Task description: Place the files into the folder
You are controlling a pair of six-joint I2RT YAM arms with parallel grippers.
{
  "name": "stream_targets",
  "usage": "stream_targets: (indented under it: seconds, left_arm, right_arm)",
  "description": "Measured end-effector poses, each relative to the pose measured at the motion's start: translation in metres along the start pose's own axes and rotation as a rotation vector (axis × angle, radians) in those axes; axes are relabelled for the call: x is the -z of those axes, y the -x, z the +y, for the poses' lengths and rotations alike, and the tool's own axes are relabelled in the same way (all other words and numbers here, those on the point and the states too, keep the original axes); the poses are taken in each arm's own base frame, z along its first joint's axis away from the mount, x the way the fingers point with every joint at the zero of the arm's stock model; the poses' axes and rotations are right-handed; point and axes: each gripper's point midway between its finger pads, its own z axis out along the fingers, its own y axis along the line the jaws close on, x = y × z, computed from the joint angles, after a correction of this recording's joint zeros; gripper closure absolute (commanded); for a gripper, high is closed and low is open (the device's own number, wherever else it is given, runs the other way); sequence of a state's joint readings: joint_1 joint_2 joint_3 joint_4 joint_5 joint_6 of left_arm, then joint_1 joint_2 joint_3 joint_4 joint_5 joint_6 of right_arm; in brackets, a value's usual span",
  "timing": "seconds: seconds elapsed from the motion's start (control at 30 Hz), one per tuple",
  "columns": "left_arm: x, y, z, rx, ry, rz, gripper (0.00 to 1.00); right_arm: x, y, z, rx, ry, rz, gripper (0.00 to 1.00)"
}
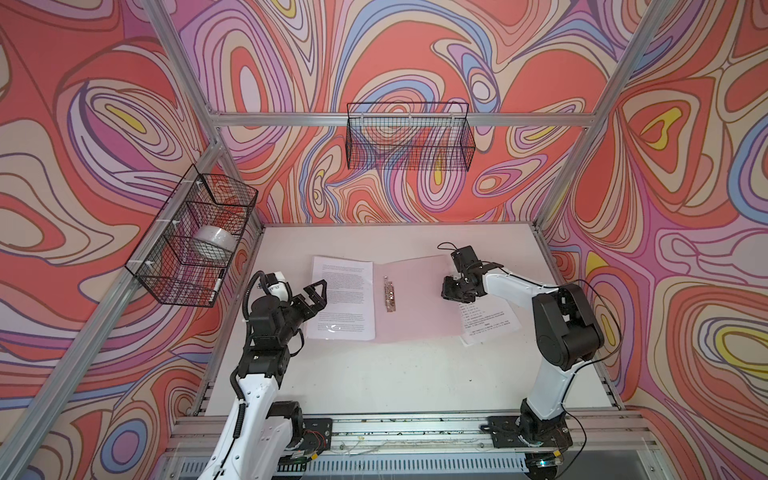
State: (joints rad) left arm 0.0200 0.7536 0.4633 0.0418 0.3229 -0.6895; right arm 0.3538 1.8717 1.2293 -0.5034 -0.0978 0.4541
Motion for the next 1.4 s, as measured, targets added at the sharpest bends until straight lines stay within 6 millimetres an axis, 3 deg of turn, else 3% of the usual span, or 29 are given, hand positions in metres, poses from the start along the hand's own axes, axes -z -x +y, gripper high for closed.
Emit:
stream_targets:
  seconds: [0.2, 0.33, 0.53, 0.67, 0.8, 0.97, 1.1, 1.27, 1.4]
  left_arm:
    - [-0.018, -0.036, -0.008, -0.014, -0.022, 0.119, 0.0]
    - [-0.033, -0.059, -0.023, -0.053, -0.042, 0.2, 0.0]
    - [-0.068, -0.089, -0.077, -0.145, -0.119, 0.296, 0.0]
    - [-0.095, -0.109, -0.107, -0.184, -0.162, 0.346, 0.0]
    - [-0.115, -0.117, -0.124, -0.195, -0.182, 0.368, 0.01]
    - [-0.127, -0.114, -0.141, -0.203, -0.21, 0.366, 0.01]
    - [-0.15, -0.124, -0.168, -0.236, -0.247, 0.394, 0.02]
    - [-0.183, -0.149, -0.205, -0.262, -0.312, 0.446, 0.12]
    - [-0.21, -0.177, -0.204, -0.256, -0.313, 0.507, 0.17]
  right_arm:
    - [-0.01, -0.007, 0.042, 0.074, 0.043, 0.016, 0.59]
    - [-0.011, -0.007, 0.048, 0.076, 0.049, 0.015, 0.58]
    - [-0.01, -0.005, 0.048, 0.073, 0.055, 0.021, 0.57]
    - [-0.01, 0.003, 0.061, 0.08, 0.102, 0.025, 0.59]
    - [-0.015, 0.01, 0.073, 0.078, 0.144, 0.026, 0.59]
    - [-0.013, 0.01, 0.068, 0.057, 0.144, 0.024, 0.54]
    - [0.01, 0.012, 0.047, 0.003, 0.13, -0.007, 0.53]
    - [0.078, 0.05, 0.024, -0.047, 0.117, -0.187, 0.53]
    - [0.121, 0.072, 0.007, -0.079, 0.113, -0.306, 0.53]
